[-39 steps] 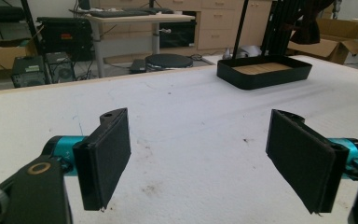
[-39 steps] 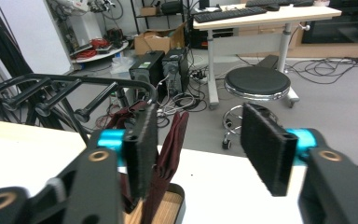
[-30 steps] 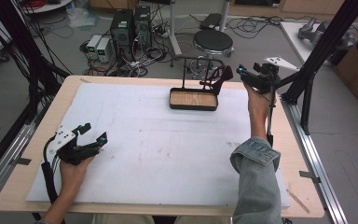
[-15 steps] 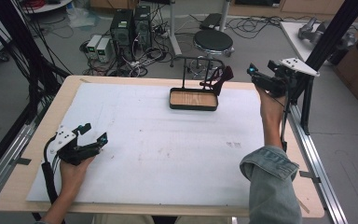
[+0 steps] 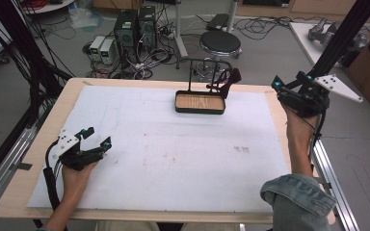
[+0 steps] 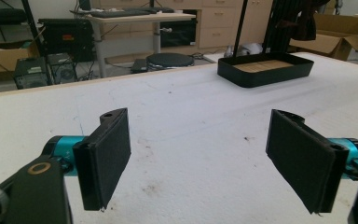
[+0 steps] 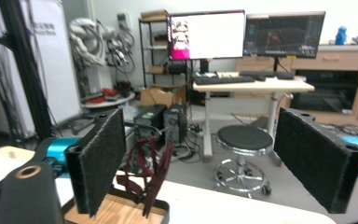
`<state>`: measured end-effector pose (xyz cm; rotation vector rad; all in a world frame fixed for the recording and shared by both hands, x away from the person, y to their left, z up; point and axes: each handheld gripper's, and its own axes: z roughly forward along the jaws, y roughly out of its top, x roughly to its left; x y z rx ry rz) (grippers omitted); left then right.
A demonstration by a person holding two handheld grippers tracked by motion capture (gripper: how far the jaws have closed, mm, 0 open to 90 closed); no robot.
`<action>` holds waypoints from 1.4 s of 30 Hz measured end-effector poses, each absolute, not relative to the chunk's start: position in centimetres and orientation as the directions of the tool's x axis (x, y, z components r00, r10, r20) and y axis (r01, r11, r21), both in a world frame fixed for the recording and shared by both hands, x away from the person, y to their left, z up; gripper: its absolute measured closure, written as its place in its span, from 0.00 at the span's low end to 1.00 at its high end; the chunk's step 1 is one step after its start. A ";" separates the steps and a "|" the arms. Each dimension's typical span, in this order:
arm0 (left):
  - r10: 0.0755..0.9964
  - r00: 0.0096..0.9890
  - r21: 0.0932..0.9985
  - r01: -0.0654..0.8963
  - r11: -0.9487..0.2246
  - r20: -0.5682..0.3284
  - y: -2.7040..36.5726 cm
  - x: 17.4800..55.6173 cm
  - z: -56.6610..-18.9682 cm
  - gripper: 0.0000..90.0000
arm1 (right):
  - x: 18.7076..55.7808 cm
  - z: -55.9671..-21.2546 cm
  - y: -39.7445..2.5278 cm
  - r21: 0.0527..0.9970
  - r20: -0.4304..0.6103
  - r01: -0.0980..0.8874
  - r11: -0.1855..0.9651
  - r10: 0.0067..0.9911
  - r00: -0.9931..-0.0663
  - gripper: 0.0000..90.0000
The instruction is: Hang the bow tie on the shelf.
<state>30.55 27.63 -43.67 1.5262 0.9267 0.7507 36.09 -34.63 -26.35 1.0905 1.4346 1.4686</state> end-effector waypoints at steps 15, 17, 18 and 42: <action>0.878 0.477 0.987 0.150 -0.059 -0.020 27.6 30.5 -43.7 0.24 | 29.7 -29.3 -33.4 0.993 -0.066 -0.114 0.028 0.934 -0.352 0.13; 0.879 0.477 0.987 0.150 -0.060 -0.019 27.6 30.5 -43.6 0.24 | 28.9 -30.0 -33.3 0.992 -0.064 -0.125 0.021 0.934 -0.351 0.13; 0.879 0.476 0.987 0.150 -0.060 -0.019 27.6 30.5 -43.6 0.24 | 28.5 -30.4 -33.2 0.991 -0.060 -0.130 0.015 0.935 -0.351 0.13; 0.889 0.458 0.985 0.147 -0.089 0.012 27.2 30.4 -43.6 0.22 | 24.1 -41.0 -31.0 0.999 -0.019 -0.041 0.006 0.946 -0.325 0.13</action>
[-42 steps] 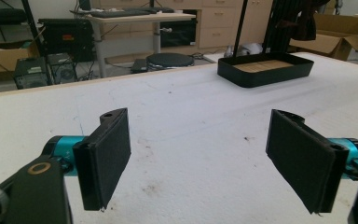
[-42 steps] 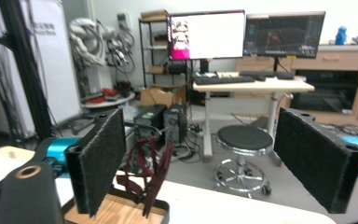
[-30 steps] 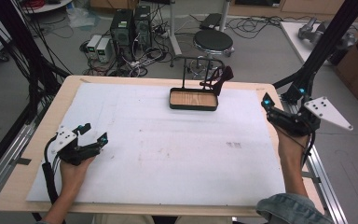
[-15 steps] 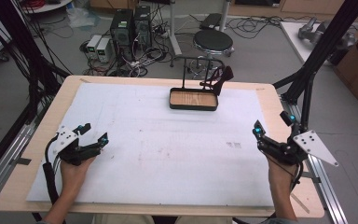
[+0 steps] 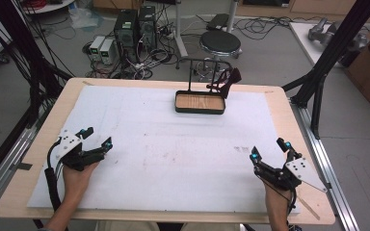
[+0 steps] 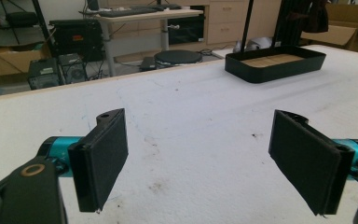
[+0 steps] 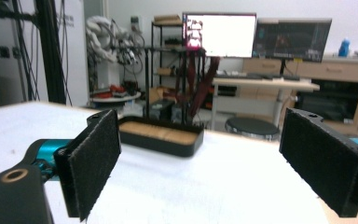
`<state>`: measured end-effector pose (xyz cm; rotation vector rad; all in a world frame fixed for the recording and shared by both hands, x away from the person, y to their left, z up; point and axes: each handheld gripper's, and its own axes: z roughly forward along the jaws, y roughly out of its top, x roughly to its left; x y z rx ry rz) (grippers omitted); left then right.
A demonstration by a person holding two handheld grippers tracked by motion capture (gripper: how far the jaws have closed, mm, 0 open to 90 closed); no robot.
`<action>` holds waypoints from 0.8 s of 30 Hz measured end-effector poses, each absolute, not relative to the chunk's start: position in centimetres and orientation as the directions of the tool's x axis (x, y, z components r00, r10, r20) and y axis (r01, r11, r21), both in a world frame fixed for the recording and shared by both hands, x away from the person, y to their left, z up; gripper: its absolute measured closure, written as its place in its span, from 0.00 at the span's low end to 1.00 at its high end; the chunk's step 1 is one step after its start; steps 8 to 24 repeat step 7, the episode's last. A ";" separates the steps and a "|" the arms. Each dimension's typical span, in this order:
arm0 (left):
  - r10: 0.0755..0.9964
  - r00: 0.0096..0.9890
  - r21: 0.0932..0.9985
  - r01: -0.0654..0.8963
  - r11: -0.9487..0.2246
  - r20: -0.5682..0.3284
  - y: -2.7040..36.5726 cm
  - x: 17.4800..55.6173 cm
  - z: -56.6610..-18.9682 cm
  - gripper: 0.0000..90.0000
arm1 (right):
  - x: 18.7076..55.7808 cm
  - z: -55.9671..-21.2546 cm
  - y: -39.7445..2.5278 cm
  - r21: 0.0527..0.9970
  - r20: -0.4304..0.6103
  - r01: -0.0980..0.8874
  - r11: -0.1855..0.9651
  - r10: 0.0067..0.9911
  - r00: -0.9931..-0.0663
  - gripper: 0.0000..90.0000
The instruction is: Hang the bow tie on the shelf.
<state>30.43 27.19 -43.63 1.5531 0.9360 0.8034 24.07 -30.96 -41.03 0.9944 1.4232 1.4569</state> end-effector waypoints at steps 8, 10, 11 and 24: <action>0.893 0.449 0.983 0.143 -0.111 0.036 26.9 30.2 -43.5 0.22 | 23.7 -41.6 -31.3 1.000 0.009 -0.022 -0.017 0.948 -0.317 0.13; 0.893 0.449 0.983 0.143 -0.111 0.036 26.9 30.2 -43.5 0.22 | 23.7 -41.6 -31.3 1.000 0.009 -0.022 -0.017 0.948 -0.317 0.13; 0.893 0.449 0.983 0.143 -0.111 0.036 26.9 30.2 -43.5 0.22 | 23.7 -41.6 -31.3 1.000 0.009 -0.022 -0.017 0.948 -0.317 0.13; 0.893 0.449 0.983 0.143 -0.111 0.036 26.9 30.2 -43.5 0.22 | 23.7 -41.6 -31.3 1.000 0.009 -0.022 -0.017 0.948 -0.317 0.13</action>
